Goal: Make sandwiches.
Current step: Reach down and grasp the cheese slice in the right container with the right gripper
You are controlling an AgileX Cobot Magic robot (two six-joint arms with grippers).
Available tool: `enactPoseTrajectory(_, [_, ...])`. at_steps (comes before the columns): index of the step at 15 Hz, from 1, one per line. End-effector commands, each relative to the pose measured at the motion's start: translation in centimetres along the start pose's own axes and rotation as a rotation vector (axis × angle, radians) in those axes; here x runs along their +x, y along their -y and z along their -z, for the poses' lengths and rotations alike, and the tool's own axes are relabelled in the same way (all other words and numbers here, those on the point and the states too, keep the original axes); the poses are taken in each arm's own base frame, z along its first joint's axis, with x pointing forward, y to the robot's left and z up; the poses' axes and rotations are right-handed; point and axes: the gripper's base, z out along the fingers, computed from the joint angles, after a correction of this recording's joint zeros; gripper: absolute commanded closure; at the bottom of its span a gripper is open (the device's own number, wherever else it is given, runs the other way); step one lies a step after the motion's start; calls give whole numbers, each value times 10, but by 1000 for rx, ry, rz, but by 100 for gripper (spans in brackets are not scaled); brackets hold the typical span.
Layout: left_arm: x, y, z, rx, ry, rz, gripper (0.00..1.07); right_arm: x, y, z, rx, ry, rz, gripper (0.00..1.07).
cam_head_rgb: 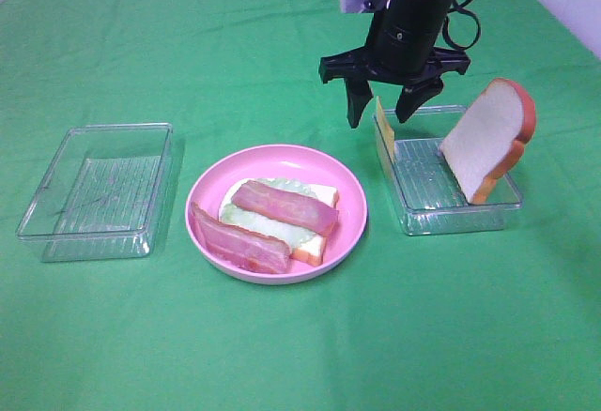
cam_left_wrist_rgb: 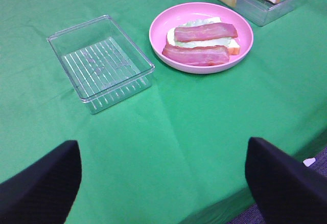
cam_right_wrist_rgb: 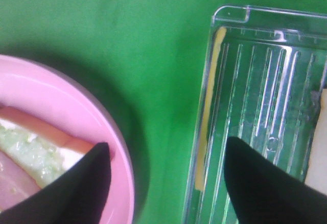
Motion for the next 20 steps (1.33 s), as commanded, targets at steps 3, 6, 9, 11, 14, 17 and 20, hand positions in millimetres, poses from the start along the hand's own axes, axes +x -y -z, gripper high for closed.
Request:
enactPoseTrajectory(3, [0, 1, 0, 10, 9, -3, 24, -7, 5, -6, 36, 52, 0, 52])
enactPoseTrajectory(6, [0, 1, 0, 10, 9, -3, 24, -6, 6, -15, 46, 33, 2, 53])
enactPoseTrajectory(9, [0, 1, 0, 10, 9, -3, 24, -7, 7, -17, 54, 30, 7, 63])
enactPoseTrajectory(11, [0, 1, 0, 10, 9, -3, 24, -6, 7, -17, 55, 26, 6, 69])
enactPoseTrajectory(14, [0, 1, 0, 10, 9, -3, 24, -5, 9, -17, 76, 12, 15, 81])
enactPoseTrajectory(17, [0, 1, 0, 10, 9, -3, 24, -3, 10, -17, 91, -5, 20, 103])
enactPoseTrajectory(20, [0, 1, 0, 10, 9, -3, 24, -2, 12, -16, 109, -19, 26, 107])
